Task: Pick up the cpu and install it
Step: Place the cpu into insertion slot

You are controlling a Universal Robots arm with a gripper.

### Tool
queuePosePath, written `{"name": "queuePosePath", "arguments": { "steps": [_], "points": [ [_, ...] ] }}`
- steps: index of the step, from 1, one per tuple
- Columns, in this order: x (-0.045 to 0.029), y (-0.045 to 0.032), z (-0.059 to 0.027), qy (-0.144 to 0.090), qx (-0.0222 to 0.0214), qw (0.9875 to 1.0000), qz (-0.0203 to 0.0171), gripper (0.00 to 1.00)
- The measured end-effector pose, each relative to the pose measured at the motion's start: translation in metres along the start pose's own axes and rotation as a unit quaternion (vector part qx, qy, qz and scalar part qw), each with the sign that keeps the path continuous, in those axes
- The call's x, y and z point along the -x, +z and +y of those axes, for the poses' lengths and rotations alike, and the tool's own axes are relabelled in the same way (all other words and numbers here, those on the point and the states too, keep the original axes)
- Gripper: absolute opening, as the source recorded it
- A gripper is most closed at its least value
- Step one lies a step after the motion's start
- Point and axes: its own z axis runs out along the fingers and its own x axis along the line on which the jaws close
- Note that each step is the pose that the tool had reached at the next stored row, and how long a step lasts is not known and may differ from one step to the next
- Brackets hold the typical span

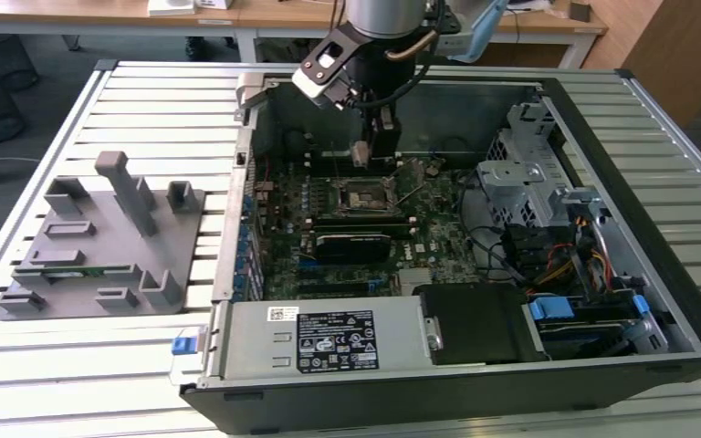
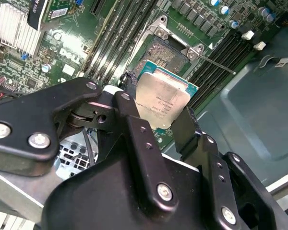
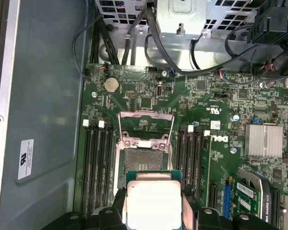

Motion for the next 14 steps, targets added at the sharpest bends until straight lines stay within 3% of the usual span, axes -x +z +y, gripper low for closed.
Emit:
{"name": "queuePosePath", "arguments": {
  "steps": [14],
  "points": [
    [-0.0038, 0.009, -0.0002, 0.006, 0.0001, 1.0, -0.0008, 0.54]
  ]
}}
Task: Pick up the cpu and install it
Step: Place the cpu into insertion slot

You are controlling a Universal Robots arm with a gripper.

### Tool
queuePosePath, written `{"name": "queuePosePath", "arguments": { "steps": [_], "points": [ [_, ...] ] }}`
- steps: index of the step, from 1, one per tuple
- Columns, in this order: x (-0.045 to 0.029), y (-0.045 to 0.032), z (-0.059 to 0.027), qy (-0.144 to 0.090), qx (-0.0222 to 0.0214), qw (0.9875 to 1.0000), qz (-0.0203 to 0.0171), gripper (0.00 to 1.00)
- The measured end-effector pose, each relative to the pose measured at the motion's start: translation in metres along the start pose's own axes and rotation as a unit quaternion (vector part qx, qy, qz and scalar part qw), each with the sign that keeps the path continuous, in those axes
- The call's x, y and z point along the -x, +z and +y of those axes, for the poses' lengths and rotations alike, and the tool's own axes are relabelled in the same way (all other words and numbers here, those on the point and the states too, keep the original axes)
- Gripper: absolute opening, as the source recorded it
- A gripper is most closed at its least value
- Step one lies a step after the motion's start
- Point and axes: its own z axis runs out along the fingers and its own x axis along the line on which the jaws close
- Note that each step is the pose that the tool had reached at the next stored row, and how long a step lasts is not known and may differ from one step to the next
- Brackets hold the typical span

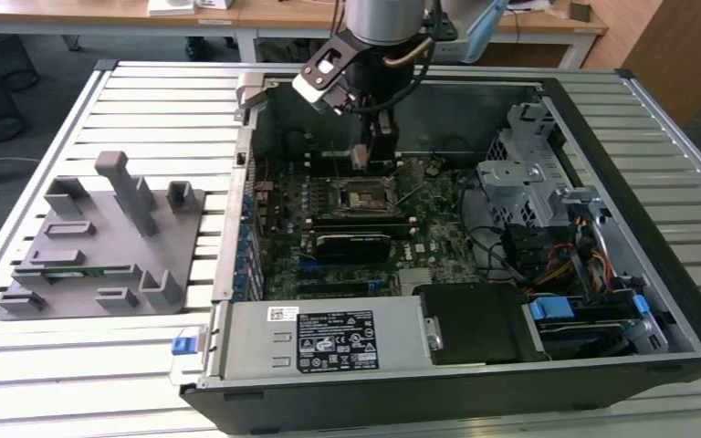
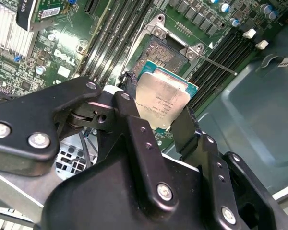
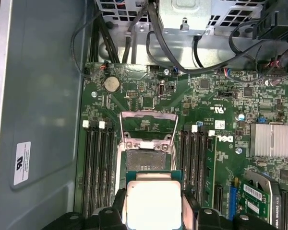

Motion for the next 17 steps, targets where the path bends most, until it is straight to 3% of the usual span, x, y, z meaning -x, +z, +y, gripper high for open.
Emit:
{"name": "queuePosePath", "arguments": {
  "steps": [17],
  "points": [
    [-0.0019, 0.008, -0.0003, 0.009, 0.0002, 1.0, -0.0004, 0.54]
  ]
}}
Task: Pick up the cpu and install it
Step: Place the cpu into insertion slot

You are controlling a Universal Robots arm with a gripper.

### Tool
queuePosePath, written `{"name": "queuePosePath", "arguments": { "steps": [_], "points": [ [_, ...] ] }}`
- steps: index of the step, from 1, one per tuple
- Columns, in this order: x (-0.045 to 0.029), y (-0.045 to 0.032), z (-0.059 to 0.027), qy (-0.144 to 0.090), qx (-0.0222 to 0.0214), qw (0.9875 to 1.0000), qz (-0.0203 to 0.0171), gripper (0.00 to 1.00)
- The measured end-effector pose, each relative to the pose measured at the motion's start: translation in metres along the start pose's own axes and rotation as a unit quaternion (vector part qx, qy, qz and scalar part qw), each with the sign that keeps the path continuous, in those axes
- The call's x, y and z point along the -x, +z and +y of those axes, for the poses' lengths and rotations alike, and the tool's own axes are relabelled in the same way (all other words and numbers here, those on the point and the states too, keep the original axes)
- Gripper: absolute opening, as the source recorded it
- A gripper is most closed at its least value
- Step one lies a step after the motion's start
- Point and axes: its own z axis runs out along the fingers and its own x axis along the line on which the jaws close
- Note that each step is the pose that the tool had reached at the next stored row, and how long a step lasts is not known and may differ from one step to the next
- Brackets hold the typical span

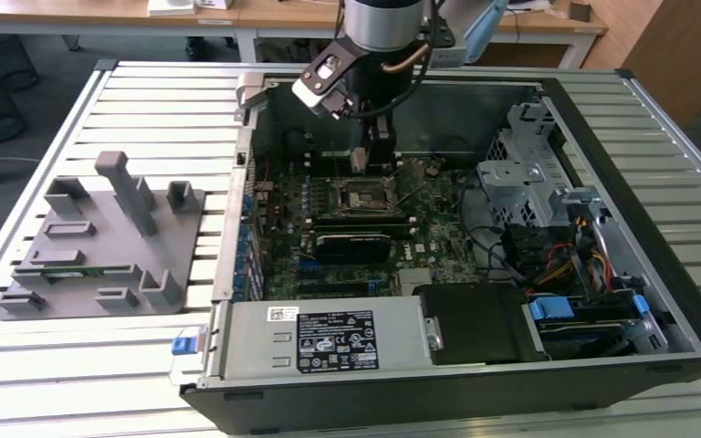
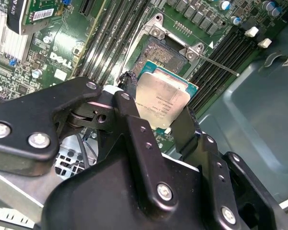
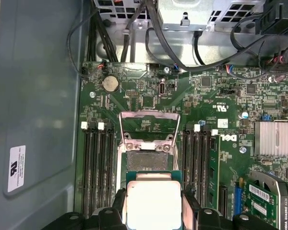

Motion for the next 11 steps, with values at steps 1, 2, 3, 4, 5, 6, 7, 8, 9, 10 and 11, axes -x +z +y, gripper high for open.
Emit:
{"name": "queuePosePath", "arguments": {
  "steps": [1, 2, 3, 4, 5, 6, 7, 8, 9, 10, 11],
  "points": [
    [0.0, 0.0004, 0.0, 0.0, 0.0, 1.0, 0.0, 0.54],
    [0.0, 0.0009, -0.0001, 0.0, 0.0, 1.0, 0.0, 0.54],
    [0.0, 0.0014, -0.0001, 0.0, 0.0, 1.0, 0.0, 0.54],
    [0.0, 0.0019, -0.0001, 0.0, 0.0, 1.0, 0.0, 0.54],
    [0.0, 0.0023, -0.0001, 0.0, 0.0, 1.0, 0.0, 0.54],
    [0.0, 0.0025, -0.0001, 0.0, -0.0001, 1.0, -0.0001, 0.54],
    [0.0001, 0.0027, -0.0001, 0.0, -0.0001, 1.0, -0.0002, 0.54],
    [0.0001, 0.0031, -0.0001, 0.0, 0.0, 1.0, -0.0001, 0.54],
    [0.0001, 0.0033, -0.0001, 0.0, 0.0, 1.0, -0.0001, 0.54],
    [0.0001, 0.0034, -0.0001, 0.0, 0.0, 1.0, -0.0001, 0.54],
    [0.0001, 0.0035, -0.0002, 0.0, 0.0, 1.0, 0.0, 0.54]
  ]
}}
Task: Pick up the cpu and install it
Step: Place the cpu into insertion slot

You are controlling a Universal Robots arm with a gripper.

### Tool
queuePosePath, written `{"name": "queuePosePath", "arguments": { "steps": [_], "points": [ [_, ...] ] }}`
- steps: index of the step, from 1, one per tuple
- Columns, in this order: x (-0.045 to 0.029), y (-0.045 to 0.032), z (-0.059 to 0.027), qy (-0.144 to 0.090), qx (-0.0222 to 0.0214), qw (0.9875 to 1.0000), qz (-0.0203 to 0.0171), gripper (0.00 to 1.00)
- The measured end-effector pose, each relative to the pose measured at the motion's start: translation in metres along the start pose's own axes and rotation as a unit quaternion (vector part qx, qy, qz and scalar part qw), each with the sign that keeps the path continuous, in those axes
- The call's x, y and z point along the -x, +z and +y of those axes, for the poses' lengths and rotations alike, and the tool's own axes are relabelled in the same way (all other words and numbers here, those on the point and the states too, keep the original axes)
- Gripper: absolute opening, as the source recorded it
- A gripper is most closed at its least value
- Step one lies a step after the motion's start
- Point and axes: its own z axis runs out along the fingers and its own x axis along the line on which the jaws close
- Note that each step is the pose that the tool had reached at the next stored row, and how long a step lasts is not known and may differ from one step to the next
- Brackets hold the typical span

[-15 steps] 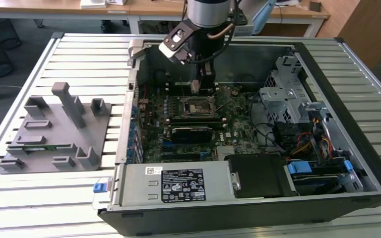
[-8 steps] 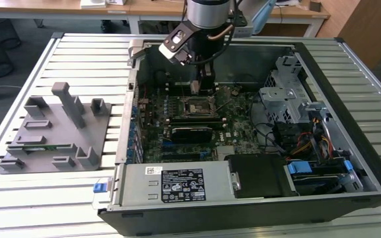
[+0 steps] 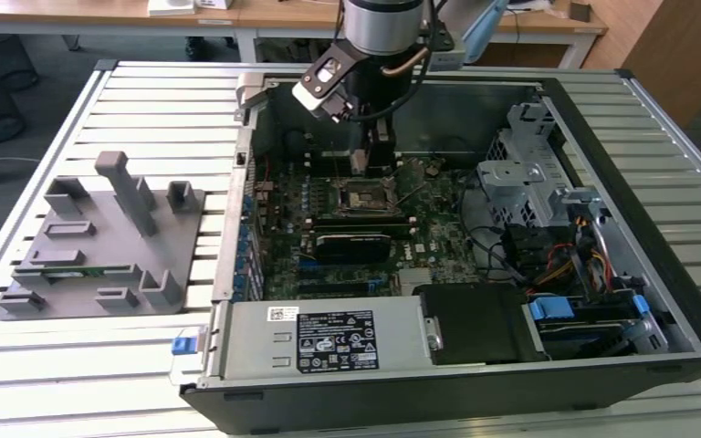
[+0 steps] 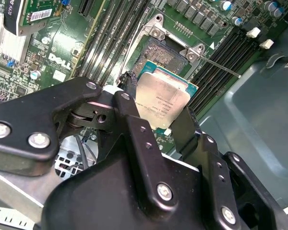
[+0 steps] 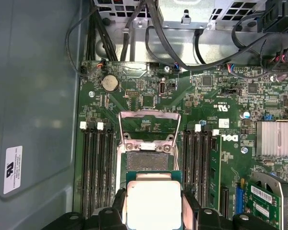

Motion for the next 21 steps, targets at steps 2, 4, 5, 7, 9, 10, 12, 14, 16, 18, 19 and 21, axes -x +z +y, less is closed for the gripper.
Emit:
{"name": "queuePosePath", "arguments": {
  "steps": [2, 4, 5, 7, 9, 10, 12, 14, 16, 18, 19, 21],
  "points": [
    [0.0, 0.0003, 0.0, 0.0, 0.0, 1.0, 0.0, 0.54],
    [0.0, 0.0008, 0.0, 0.0, 0.0, 1.0, 0.0001, 0.54],
    [0.0, 0.0011, 0.0, 0.0, 0.0, 1.0, 0.0001, 0.54],
    [0.0, 0.0022, -0.0001, 0.0, 0.0, 1.0, 0.0, 0.54],
    [0.0, 0.004, -0.0001, 0.0, 0.0, 1.0, 0.0, 0.54],
    [-0.0002, 0.0052, -0.0002, 0.0, 0.0, 1.0, 0.0, 0.54],
    [-0.0011, 0.0088, -0.0004, 0.0, 0.0, 1.0, 0.0, 0.54],
    [-0.0019, 0.0124, -0.0004, 0.0, 0.0, 1.0, 0.0, 0.54],
    [-0.0022, 0.0159, -0.0002, 0.0, 0.0, 1.0, 0.0, 0.54],
    [-0.0023, 0.0187, 0.0005, 0.0, 0.0, 1.0, 0.0, 0.54],
    [-0.0023, 0.0198, 0.0007, 0.0, 0.0, 1.0, 0.0, 0.54],
    [-0.0022, 0.022, 0.0006, 0.0, 0.0, 1.0, 0.0, 0.54]
  ]
}}
